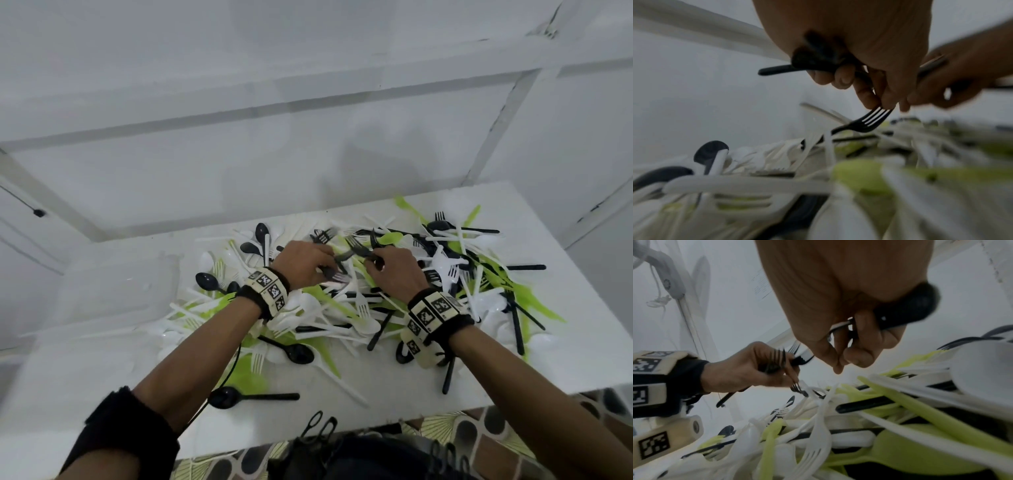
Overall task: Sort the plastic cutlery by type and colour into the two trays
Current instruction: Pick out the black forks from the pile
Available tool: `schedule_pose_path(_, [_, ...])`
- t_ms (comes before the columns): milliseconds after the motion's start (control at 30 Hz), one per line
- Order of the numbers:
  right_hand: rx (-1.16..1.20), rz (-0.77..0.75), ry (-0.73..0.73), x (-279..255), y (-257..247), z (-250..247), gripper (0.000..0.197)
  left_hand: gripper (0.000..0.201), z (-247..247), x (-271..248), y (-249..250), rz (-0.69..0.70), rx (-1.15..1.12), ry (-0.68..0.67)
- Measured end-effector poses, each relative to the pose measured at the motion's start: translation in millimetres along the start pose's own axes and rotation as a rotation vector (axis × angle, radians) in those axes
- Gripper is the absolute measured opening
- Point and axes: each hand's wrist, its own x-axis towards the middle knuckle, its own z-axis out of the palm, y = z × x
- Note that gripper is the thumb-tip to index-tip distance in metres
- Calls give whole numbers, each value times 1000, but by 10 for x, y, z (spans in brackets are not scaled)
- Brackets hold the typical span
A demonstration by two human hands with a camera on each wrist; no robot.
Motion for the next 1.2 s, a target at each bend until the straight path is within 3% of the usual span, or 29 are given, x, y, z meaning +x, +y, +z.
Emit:
schedule_pose_path(133, [188,-24,63,-18,-17,-10,23,24,-161,-14,78,-221,-332,220])
schedule_pose_path(267, [340,-131,26,-20,-163,39,25,9,-257,-9,235,-339,-649,417])
schedule_pose_path(400, [368,-244,89,-17,-269,148,25,12,-251,-4,401,-492,-943,551])
schedule_pose_path(500, [475,-210,92,-32,-277,188,20,11,-224,-35,452,-568,-1049,611])
schedule_pose_path(600, [551,-149,60,-59,-263,217,16,5,-187,-57,513,-636,-1152,576])
schedule_pose_path(700, [579,-100,70,-83,-291,236,17,27,-34,-89,574,-630,-1062,494])
schedule_pose_path(800, [574,-75,54,-132,-327,225,25,44,71,-104,618,-629,-1023,496])
schedule_pose_path(900, [539,-116,57,-134,-243,191,25,27,46,-95,595,-664,-953,509])
schedule_pose_path(1000, [372,-67,157,63,-58,57,17,30,-3,-112,543,-709,-1046,475])
schedule_pose_path(1067, [198,-38,186,273,78,-69,25,38,-35,-163,518,-709,-1080,445])
schedule_pose_path(1200, [-126,-60,78,736,308,-176,27,38,-43,-282,574,-662,-1035,381])
